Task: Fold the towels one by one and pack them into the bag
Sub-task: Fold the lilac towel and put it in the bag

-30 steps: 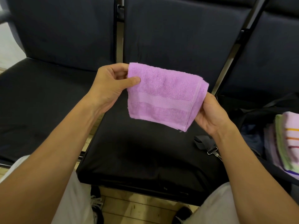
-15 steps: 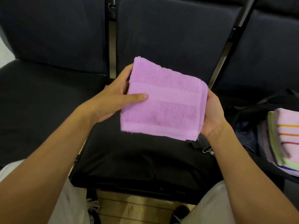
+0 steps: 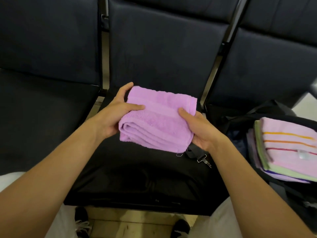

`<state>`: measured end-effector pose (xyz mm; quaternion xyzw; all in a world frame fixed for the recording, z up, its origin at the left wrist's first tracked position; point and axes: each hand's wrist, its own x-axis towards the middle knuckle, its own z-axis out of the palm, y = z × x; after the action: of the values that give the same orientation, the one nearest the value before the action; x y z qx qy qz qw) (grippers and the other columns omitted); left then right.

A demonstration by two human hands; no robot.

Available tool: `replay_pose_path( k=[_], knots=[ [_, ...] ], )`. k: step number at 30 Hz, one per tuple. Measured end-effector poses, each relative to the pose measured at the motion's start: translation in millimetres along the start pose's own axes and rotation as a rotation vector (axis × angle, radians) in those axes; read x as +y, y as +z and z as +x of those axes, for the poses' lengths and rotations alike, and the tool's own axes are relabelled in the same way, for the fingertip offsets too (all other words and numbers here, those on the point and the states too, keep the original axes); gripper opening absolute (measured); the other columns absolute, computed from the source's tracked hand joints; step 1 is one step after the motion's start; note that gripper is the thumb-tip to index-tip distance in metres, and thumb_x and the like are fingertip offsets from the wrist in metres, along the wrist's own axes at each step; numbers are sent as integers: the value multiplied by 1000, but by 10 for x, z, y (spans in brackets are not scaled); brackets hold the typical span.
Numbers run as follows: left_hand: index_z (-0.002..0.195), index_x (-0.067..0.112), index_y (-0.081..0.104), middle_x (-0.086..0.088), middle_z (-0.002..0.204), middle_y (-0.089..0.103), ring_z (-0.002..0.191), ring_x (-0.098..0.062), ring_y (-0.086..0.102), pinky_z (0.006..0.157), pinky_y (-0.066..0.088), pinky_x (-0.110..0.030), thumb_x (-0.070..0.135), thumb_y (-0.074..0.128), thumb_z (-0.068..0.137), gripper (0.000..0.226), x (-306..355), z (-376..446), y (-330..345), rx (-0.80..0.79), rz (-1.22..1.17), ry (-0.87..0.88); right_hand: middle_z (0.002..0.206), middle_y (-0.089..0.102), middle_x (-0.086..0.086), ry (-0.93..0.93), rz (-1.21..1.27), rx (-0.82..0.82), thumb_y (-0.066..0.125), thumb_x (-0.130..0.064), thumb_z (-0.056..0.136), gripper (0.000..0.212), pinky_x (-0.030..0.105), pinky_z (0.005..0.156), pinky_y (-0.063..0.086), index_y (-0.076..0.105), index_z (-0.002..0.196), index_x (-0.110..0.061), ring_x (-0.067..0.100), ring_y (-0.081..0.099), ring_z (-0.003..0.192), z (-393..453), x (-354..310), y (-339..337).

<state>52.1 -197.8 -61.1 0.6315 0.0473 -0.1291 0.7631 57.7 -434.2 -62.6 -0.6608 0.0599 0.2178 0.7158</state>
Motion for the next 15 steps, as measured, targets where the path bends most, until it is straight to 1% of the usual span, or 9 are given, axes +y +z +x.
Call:
replay_pose_path(
  k=[2,4,8,11,14,15],
  knots=[
    [142,53,29,9,125,45,105,-27,60,66,59,-33,7,69,85,83,-61,-30,70,-55,-3,-10,110,74,0,-57,-80,81,52,-34,102,30,33,73,62,60,128,-21,16,74,94,-64,2,-42],
    [138,55,34,7,127,44,108,-27,59,69,59,-35,10,68,86,77,-122,-87,172,-118,16,-13,110,74,1,-88,-115,128,51,-36,102,28,31,70,61,61,125,-22,16,74,92,-154,53,-130],
    [127,46,53,0,130,47,113,-28,56,78,59,-39,13,67,88,53,-251,-202,387,-194,44,-38,111,74,3,-97,-148,158,51,-37,102,28,29,70,61,62,121,-21,16,73,93,-365,239,-386],
    [126,43,57,0,132,48,116,-27,56,83,59,-42,12,69,86,51,-378,-255,561,-202,25,-50,110,74,2,-89,-181,157,52,-39,101,28,30,72,60,63,120,-22,16,73,92,-494,295,-577],
    [127,41,57,3,133,48,117,-22,55,84,58,-38,11,70,86,53,-455,-241,839,-193,47,-8,108,74,-1,-108,-155,194,56,-39,99,23,30,70,60,64,117,-28,14,74,91,-628,265,-867],
    [127,41,57,4,133,48,118,-21,55,83,58,-36,11,70,86,52,-472,-221,946,-192,53,2,109,74,-2,-113,-137,205,56,-40,98,23,32,72,60,64,117,-29,15,73,93,-679,253,-975]
  ],
)
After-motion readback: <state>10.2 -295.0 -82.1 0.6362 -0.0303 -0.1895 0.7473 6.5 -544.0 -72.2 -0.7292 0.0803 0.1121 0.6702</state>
